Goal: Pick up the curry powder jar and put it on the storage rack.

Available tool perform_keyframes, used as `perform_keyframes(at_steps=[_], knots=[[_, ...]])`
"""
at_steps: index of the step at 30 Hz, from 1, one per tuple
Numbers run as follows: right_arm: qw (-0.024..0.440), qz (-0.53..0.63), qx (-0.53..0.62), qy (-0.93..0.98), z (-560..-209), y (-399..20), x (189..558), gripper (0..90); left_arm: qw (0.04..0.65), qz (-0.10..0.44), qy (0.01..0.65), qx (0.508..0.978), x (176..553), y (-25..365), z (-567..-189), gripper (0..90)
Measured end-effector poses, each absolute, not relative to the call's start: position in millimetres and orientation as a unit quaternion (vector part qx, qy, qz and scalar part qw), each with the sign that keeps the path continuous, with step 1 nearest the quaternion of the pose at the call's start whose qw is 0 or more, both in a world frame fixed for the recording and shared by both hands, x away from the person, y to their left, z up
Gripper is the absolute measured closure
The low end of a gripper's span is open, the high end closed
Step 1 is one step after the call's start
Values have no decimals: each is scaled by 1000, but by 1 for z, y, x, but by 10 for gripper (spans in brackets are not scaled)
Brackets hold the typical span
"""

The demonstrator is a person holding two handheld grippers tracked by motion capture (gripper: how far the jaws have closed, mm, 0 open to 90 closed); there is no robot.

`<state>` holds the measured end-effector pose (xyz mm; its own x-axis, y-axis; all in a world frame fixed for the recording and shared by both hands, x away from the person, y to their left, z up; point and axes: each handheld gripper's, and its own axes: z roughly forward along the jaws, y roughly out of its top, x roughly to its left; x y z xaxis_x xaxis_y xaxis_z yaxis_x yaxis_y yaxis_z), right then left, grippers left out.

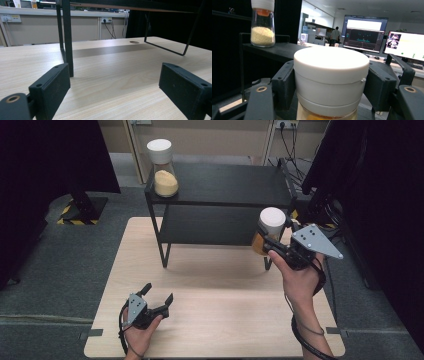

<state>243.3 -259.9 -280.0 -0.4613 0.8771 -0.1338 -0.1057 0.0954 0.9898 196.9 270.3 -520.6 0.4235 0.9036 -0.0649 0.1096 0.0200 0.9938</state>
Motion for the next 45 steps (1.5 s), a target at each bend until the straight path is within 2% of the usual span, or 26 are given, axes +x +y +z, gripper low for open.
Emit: perform_keyframes(at_steps=[45], knots=[[439,601,329,581,-212,-246,272,339,581,342,414,612,197,270,-520,97]])
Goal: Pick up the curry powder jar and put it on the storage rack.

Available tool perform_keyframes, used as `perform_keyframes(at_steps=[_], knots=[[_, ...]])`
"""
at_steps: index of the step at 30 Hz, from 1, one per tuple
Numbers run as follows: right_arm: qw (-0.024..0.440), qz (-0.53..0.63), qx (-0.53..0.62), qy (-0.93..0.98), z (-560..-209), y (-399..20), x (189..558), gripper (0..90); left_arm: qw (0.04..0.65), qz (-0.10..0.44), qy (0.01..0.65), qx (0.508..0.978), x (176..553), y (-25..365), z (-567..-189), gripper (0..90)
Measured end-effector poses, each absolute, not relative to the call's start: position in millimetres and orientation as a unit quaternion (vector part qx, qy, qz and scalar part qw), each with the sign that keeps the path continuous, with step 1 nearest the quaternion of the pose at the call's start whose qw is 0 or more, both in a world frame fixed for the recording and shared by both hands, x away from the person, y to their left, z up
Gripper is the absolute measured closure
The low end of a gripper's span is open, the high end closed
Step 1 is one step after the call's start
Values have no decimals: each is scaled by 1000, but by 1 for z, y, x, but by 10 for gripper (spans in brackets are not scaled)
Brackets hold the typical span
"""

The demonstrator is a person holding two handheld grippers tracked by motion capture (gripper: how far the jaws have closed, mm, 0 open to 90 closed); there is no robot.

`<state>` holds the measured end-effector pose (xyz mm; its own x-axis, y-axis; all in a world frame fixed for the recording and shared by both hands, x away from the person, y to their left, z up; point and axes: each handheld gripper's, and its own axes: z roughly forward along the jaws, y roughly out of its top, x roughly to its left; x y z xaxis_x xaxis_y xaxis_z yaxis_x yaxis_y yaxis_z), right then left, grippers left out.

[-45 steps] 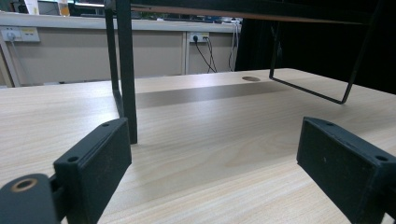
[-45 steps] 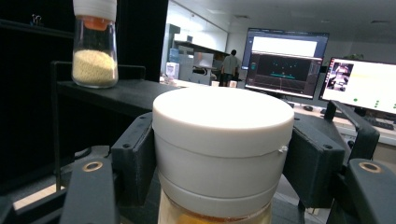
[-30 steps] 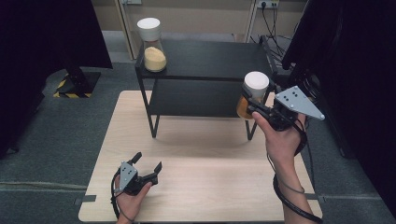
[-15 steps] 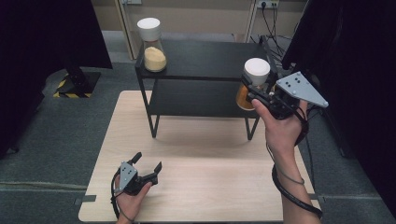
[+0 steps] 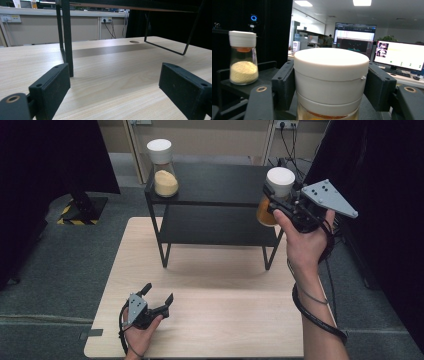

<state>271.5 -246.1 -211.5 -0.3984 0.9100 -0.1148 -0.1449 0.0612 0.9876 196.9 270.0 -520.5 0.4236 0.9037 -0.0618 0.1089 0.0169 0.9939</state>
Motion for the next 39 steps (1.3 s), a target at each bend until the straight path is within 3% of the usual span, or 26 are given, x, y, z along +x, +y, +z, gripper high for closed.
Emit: perform_keyframes(at_steps=[39], knots=[[448,572,392,564,-180,-230,332,339,581,340,413,614,198,271,-520,97]])
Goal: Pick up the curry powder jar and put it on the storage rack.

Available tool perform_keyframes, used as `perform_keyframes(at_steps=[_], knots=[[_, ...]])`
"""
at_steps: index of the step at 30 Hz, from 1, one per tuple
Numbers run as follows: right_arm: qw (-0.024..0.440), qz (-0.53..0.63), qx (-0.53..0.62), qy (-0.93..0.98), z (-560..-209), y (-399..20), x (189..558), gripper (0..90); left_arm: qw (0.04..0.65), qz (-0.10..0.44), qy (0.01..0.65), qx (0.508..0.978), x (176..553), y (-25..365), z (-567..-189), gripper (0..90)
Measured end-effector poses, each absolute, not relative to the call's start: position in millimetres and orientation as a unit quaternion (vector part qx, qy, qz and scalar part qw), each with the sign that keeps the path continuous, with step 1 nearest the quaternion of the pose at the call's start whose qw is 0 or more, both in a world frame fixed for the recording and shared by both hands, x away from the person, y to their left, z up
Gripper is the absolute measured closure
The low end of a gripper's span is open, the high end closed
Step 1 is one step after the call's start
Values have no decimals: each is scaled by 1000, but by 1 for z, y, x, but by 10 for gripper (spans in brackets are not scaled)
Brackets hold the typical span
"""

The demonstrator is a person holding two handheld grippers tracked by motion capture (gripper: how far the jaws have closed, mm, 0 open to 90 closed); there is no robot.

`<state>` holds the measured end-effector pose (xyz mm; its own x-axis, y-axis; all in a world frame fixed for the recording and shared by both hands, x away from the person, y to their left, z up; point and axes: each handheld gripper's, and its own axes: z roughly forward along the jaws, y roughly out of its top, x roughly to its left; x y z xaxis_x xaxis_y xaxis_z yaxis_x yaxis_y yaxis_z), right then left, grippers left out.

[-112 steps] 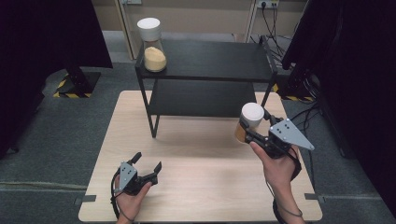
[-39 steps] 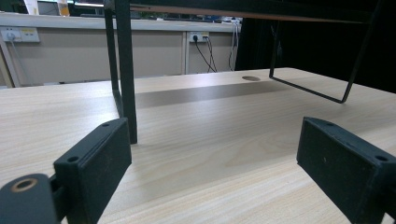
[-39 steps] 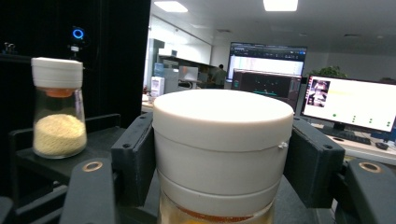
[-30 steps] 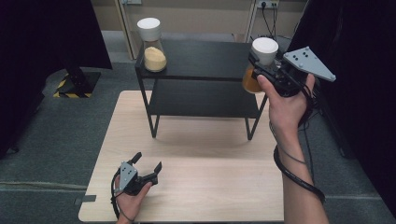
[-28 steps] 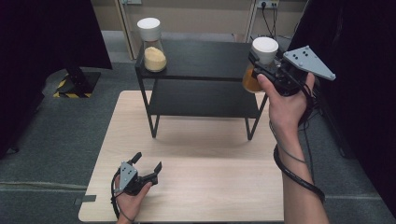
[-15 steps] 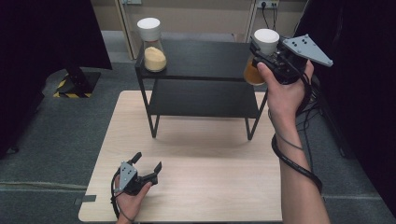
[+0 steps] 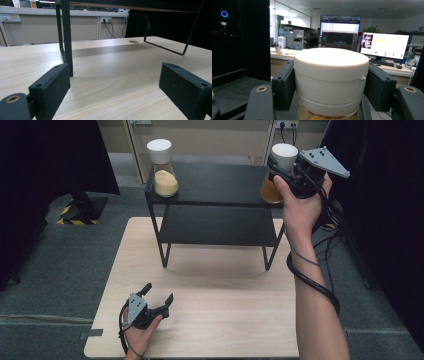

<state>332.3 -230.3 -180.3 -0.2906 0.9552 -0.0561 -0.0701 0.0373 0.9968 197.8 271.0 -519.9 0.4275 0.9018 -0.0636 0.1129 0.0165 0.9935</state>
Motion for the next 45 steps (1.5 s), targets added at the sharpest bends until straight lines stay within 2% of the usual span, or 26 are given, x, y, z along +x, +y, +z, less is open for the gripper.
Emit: perform_keyframes(at_steps=[20,45], knots=[[456,554,414,560,-172,-223,352,339,581,339,413,614,198,271,-520,97],[459,545,420,562,-182,-220,366,339,581,338,412,615,198,271,-520,98]])
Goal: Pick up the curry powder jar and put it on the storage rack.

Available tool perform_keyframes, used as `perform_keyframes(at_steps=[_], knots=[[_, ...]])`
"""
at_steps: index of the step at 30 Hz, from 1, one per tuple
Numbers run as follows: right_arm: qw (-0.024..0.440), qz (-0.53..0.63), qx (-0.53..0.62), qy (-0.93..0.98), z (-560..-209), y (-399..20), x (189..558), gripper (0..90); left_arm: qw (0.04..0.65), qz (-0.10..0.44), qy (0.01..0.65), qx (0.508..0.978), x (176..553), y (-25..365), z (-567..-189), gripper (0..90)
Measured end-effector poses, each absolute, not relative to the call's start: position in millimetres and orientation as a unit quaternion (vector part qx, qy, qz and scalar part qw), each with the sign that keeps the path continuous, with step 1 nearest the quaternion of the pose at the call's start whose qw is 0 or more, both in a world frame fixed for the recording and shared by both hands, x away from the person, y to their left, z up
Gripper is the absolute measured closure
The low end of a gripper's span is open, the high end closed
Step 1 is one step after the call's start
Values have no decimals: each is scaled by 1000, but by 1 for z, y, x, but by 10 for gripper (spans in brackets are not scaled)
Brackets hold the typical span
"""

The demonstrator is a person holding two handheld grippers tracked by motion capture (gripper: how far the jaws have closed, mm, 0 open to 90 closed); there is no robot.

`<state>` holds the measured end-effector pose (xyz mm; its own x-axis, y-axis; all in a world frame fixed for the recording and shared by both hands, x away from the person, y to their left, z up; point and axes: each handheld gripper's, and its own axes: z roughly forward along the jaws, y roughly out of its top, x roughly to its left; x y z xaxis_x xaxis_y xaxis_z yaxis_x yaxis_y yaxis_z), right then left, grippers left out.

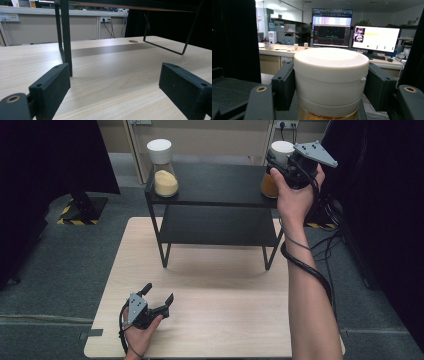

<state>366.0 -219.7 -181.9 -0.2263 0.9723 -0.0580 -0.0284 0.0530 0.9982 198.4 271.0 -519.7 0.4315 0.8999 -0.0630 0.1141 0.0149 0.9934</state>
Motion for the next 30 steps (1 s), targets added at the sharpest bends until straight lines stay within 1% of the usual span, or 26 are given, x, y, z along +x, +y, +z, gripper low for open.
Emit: perform_keyframes(at_steps=[20,23,24,25,26,27,28,30], knots=[[460,547,422,559,-184,-221,366,331,581,339,411,616,198,271,-520,98],[460,552,422,553,-184,-220,366,286,581,339,411,616,198,271,-520,98],[460,552,422,553,-184,-220,366,286,581,339,411,616,198,271,-520,98],[459,559,423,547,-184,-220,365,231,581,338,411,616,198,271,-520,98],[457,560,423,546,-184,-220,364,204,581,338,411,616,198,271,-520,98],[457,560,423,546,-184,-220,364,204,581,338,411,616,198,271,-520,98],[460,556,427,545,-182,-219,362,157,581,339,411,616,198,271,-520,98],[455,557,432,544,-181,-220,361,120,580,339,410,616,198,270,-520,98]])
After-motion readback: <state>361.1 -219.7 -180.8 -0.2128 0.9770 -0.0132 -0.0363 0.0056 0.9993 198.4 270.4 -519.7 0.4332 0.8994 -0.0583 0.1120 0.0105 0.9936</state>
